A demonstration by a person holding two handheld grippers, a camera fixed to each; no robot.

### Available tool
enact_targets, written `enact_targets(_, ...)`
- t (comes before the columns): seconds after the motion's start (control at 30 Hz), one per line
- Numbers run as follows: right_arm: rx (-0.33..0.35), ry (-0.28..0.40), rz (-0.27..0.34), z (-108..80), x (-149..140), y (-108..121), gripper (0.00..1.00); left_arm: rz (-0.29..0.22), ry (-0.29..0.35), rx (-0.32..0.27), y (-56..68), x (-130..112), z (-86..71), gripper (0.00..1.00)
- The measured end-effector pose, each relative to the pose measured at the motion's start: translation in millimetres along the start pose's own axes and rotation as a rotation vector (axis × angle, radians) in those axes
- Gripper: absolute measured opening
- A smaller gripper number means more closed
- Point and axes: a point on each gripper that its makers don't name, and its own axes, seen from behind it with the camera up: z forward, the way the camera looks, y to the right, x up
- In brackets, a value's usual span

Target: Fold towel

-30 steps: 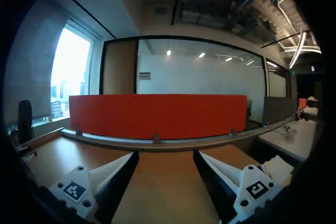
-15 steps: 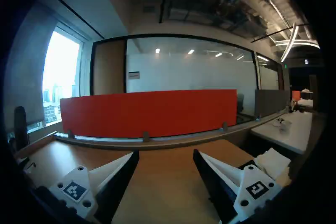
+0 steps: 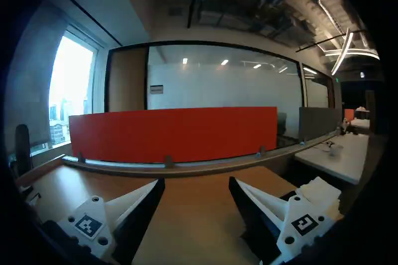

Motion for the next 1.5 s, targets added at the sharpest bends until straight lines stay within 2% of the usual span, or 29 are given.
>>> enact_targets(0.4,0.021,0.008,-0.023,2.4,5,-8,1.00,-0.001,-0.015,-0.013,3.6,-5,3.6,0.99)
enact_targets(0.8,0.045,0.040,-0.043,2.0,10,0,1.00,-0.001,-0.015,-0.013,3.5,-5,3.6,0.99)
enact_targets(1.2,0.097,0.029,-0.050,0.0,-31,-2,1.00,0.000,-0.015,-0.013,3.4,-5,3.8,0.99)
enact_targets(1.5,0.112,0.020,-0.017,-4.7,-70,2,1.00,0.000,-0.016,-0.013,3.5,-5,3.7,0.99)
